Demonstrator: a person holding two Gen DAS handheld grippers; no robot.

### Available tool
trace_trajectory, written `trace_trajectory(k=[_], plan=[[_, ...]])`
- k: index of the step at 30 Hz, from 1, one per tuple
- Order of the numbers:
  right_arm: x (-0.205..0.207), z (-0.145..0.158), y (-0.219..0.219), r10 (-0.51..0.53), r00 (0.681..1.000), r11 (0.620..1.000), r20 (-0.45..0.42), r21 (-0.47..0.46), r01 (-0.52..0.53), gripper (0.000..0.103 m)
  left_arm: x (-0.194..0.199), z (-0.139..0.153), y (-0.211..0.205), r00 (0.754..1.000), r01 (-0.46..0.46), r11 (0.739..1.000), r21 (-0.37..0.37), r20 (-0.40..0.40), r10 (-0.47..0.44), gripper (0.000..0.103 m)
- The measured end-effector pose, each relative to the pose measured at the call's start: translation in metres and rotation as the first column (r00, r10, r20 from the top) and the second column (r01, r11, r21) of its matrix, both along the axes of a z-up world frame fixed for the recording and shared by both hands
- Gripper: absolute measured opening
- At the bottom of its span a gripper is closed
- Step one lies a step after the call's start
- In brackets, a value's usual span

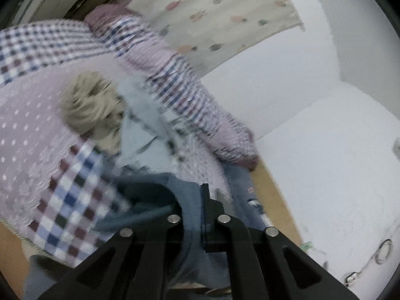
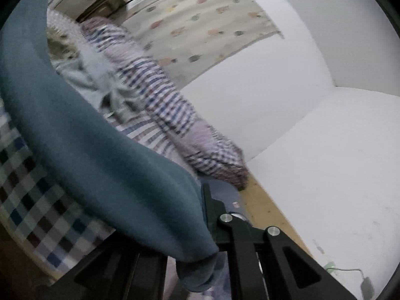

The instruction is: Fold clothes

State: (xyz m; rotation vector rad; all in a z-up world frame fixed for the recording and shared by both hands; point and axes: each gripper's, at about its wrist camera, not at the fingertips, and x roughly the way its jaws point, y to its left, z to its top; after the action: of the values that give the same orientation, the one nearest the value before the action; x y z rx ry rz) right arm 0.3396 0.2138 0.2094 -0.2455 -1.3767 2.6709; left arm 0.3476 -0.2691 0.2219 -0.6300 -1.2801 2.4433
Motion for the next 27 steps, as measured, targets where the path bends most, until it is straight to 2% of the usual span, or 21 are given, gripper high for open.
trace_trajectory(k=[5, 7, 10, 13, 18, 20, 23, 27], plan=[[0.0, 0.047, 0.011, -0.004, 0.999, 0.997, -0.041, -0.079, 0.001, 0.003, 0.001, 0.045, 0.009, 0.995, 0.006, 1.0, 0.005, -0.102, -0.006, 0.0], [-0.003, 0.059, 0.014, -0.005, 0.999, 0.994, -0.041, -0.112, 0.0, 0.003, -0.015, 0.044, 0.014, 0.995, 0.02, 1.0, -0.017, -0.097, -0.022, 0.0], [-0.024, 0.048, 0.015, -0.008, 1.0, 0.993, 0.024, -0.119, 0.011, 0.003, -0.048, 0.021, 0.015, 1.0, 0.022, 1.0, 0.021, -0.008, -0.021, 0.0], [-0.048, 0.029, 0.017, -0.004, 0.996, 0.993, 0.091, -0.117, 0.015, 0.003, -0.07, -0.003, 0.013, 0.999, 0.007, 0.998, 0.058, 0.048, -0.01, 0.0], [-0.109, 0.003, 0.019, 0.015, 0.98, 0.994, 0.2, -0.112, 0.008, 0.003, -0.122, -0.025, 0.012, 0.99, -0.007, 0.999, 0.032, 0.14, 0.002, 0.0], [-0.129, -0.005, 0.024, 0.023, 0.972, 0.992, 0.234, -0.125, 0.007, 0.003, -0.142, -0.027, 0.014, 0.985, 0.001, 1.0, 0.025, 0.17, -0.005, 0.0], [-0.171, -0.01, 0.029, 0.038, 0.957, 0.989, 0.287, -0.148, 0.005, 0.003, -0.182, -0.024, 0.018, 0.98, 0.003, 1.0, -0.023, 0.2, 0.002, 0.0], [-0.252, -0.006, 0.032, 0.051, 0.938, 0.981, 0.342, -0.194, 0.017, 0.003, -0.243, -0.015, 0.017, 0.975, -0.013, 0.997, -0.073, 0.221, 0.029, 0.0]])
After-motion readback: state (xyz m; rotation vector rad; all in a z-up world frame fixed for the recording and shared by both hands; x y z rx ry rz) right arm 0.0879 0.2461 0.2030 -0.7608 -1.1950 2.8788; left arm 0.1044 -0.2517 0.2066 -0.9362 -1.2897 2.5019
